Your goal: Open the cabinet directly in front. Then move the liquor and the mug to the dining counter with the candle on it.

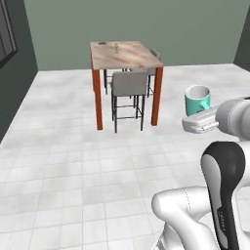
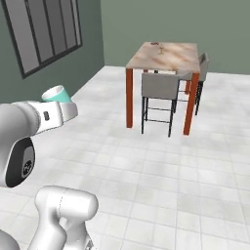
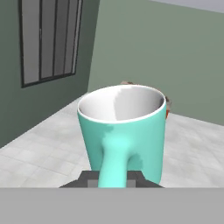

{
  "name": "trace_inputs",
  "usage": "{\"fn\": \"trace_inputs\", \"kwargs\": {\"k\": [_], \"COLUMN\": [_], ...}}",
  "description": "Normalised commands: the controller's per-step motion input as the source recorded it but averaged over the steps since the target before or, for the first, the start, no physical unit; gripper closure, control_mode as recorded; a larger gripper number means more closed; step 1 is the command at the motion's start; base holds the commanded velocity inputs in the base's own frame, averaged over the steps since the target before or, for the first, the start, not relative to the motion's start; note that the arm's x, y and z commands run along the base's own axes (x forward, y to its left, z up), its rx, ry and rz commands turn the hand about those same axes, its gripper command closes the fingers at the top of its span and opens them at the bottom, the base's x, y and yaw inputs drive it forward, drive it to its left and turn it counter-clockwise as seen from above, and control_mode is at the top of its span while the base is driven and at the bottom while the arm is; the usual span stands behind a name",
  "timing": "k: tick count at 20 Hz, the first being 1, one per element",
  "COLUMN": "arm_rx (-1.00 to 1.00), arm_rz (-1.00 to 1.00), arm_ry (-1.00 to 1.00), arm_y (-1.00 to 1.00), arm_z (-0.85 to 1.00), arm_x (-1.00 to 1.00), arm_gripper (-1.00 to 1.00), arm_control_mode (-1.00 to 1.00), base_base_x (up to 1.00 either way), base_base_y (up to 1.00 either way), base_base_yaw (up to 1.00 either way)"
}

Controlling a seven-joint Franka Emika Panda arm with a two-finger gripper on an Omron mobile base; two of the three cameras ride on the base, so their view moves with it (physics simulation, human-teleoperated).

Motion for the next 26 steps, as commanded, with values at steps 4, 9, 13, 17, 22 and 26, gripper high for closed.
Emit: {"fn": "trace_inputs", "kwargs": {"k": [4, 9, 13, 17, 22, 26], "arm_rx": [0.00, 0.00, 0.00, 0.00, 0.00, 0.00], "arm_rz": [0.00, 0.00, 0.00, 0.00, 0.00, 0.00], "arm_ry": [0.00, 0.00, 0.00, 0.00, 0.00, 0.00], "arm_y": [0.00, 0.00, 0.00, 0.00, 0.00, 0.00], "arm_z": [0.00, 0.00, 0.00, 0.00, 0.00, 0.00], "arm_x": [0.00, 0.00, 0.00, 0.00, 0.00, 0.00], "arm_gripper": [1.00, 1.00, 1.00, 1.00, 1.00, 1.00], "arm_control_mode": [1.00, 1.00, 1.00, 1.00, 1.00, 1.00], "base_base_x": [0.53, 0.56, 0.53, 0.50, 0.53, 0.53], "base_base_y": [0.40, 0.48, 0.51, 0.56, 0.68, 0.72], "base_base_yaw": [-0.17, -0.19, -0.19, -0.20, -0.22, -0.23]}}
